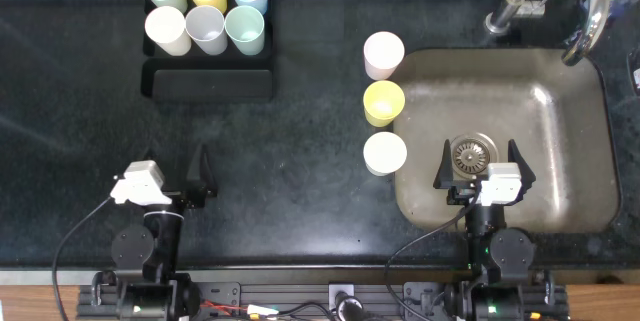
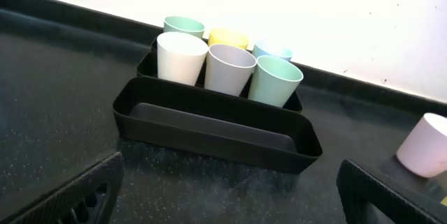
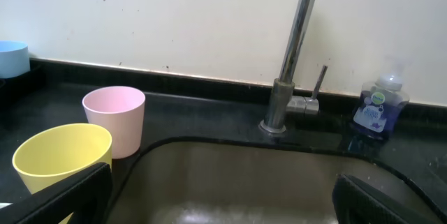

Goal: Store Cups

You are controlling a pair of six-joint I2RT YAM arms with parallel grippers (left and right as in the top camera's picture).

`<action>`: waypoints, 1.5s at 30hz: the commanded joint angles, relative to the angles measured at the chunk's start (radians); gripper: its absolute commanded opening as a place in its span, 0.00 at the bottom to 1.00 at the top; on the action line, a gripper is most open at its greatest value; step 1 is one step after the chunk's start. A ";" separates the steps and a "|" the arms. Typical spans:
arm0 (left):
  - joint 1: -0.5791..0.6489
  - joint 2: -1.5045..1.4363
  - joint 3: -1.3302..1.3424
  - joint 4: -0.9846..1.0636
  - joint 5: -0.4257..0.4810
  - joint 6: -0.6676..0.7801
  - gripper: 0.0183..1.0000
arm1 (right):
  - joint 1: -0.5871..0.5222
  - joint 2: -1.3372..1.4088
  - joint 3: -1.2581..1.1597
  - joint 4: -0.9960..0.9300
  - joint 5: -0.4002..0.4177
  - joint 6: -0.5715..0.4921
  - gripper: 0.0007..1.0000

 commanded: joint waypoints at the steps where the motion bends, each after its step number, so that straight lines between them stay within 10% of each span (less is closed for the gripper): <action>1: -0.004 0.038 0.084 -0.012 0.101 -0.037 1.00 | -0.006 -0.010 -0.013 0.006 -0.007 0.000 1.00; 18: -0.099 1.236 1.382 -0.655 0.356 -0.012 1.00 | -0.006 -0.010 -0.013 0.006 -0.007 0.000 1.00; 30: -0.534 1.813 1.905 -0.762 0.085 -0.119 1.00 | -0.006 -0.010 -0.013 0.006 -0.007 0.001 1.00; 45: -0.639 2.133 2.050 -0.738 -0.131 -0.272 1.00 | -0.006 -0.010 -0.013 0.006 -0.007 0.001 1.00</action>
